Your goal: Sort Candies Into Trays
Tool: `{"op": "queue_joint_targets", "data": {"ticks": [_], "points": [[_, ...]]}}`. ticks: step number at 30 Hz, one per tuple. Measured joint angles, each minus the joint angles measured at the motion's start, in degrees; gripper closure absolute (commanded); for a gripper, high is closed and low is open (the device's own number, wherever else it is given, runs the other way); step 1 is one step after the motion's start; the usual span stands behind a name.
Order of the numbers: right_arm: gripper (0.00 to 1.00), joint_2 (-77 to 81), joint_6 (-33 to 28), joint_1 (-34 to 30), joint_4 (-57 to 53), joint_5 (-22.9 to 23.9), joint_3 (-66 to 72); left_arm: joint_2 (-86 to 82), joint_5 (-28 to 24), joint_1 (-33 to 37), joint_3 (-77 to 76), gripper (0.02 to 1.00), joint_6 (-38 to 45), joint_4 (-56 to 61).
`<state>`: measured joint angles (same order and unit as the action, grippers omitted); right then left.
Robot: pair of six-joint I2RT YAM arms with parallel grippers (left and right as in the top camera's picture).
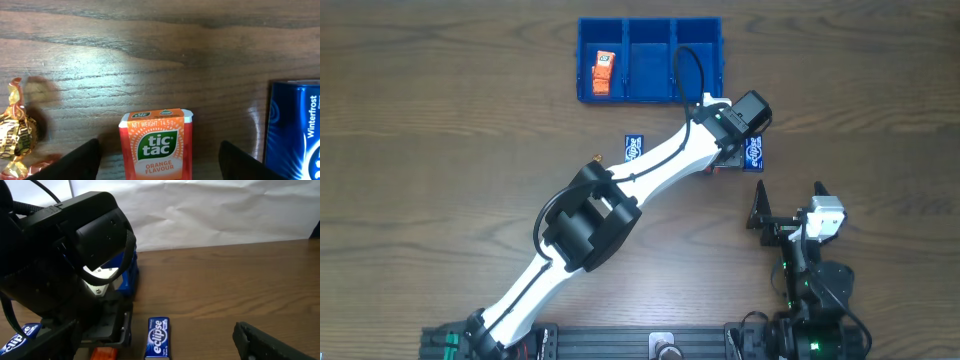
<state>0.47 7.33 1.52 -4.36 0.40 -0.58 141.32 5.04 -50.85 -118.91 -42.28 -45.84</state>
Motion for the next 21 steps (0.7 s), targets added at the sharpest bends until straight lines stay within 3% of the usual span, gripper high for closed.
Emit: {"op": "queue_joint_targets", "data": {"ticks": [7,18,21], "points": [[0.001,0.0,0.0,0.0,0.0,0.0,0.0,0.0,0.0,-0.2,0.0,0.419,0.1,-0.2],[0.001,0.0,0.0,0.0,0.0,0.0,0.0,0.0,0.5,-0.6,0.0,0.680,0.2,-1.1],[0.001,0.0,0.0,0.0,0.0,0.0,0.0,0.0,1.4,-0.7,0.0,0.711,0.1,-2.2]]}}
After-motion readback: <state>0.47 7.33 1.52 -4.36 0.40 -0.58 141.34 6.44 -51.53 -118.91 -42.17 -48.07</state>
